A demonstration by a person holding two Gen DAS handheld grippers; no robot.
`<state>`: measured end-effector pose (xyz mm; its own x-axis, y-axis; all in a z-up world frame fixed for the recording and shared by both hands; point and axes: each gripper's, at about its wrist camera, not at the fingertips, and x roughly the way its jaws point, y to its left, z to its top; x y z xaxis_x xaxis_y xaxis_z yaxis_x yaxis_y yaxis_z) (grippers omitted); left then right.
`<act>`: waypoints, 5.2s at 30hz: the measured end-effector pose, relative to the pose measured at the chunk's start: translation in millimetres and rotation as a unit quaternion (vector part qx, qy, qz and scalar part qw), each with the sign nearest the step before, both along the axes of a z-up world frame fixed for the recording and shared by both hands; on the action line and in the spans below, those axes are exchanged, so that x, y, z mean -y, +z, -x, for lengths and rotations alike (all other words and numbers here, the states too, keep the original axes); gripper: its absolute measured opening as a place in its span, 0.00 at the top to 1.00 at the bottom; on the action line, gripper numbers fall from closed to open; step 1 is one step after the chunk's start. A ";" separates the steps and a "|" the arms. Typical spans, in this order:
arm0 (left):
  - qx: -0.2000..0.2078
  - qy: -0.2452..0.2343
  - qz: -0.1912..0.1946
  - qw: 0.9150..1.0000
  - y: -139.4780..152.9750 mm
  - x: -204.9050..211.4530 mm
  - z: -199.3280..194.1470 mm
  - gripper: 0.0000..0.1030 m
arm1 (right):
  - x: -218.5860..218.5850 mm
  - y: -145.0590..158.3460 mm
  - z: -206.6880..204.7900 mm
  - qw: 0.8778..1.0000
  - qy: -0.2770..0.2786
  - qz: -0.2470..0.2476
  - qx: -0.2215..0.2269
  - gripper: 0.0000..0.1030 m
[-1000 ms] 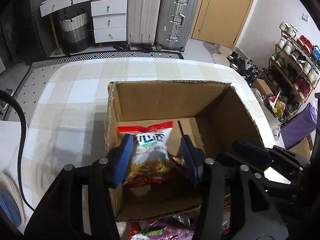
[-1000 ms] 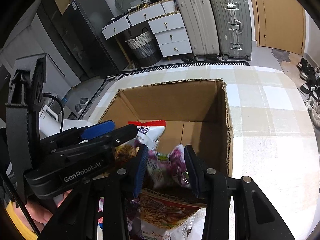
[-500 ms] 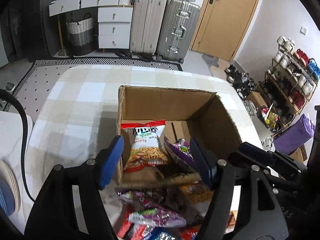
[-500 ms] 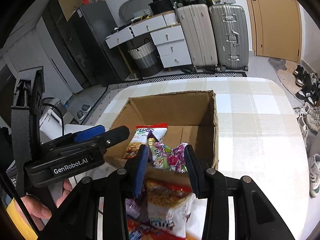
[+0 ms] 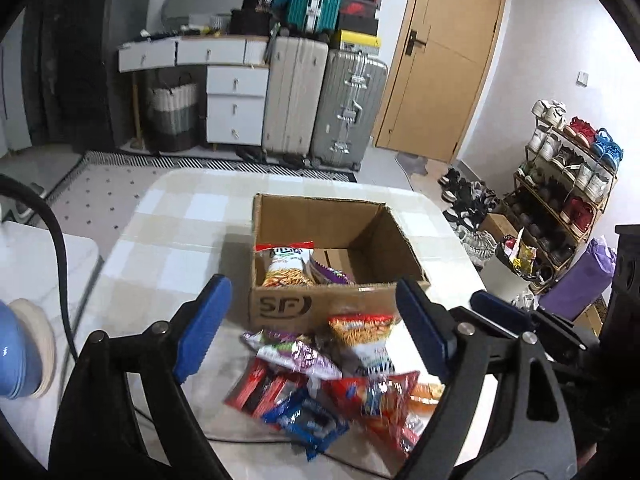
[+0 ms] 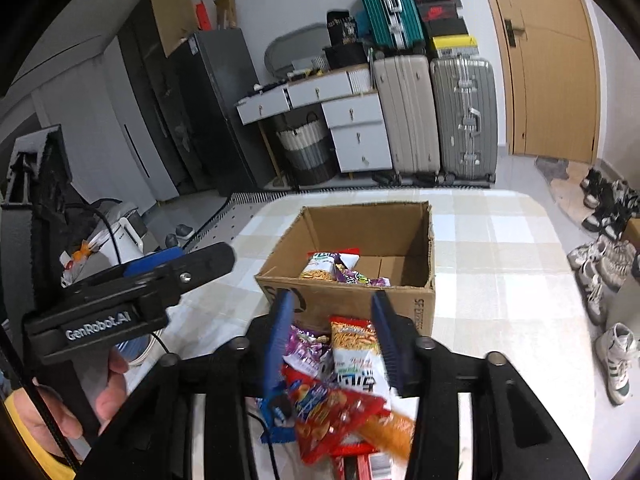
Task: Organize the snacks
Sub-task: 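Move both tools back toward the remaining snack pile, then grasp the red chip bag with the right tool, then grasp the blue Oreo pack with the left tool while the right tool holds the red chip bag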
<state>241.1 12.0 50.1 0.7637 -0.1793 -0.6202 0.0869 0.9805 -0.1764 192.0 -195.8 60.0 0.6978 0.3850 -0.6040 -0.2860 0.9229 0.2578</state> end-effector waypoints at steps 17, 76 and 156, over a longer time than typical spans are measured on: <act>0.063 0.035 0.031 0.997 3.6 -15.0 167.7 0.01 | 2.1 -9.0 133.6 0.995 -0.008 -0.006 0.099 0.11; -0.078 0.023 0.059 0.995 -110.9 -33.7 107.8 0.01 | -43.7 -131.5 9.2 0.992 0.029 -0.011 -0.122 0.46; -0.130 -0.024 0.003 0.991 -182.1 24.8 59.4 0.73 | 37.9 -92.6 91.4 0.995 -0.002 -0.070 -0.072 0.61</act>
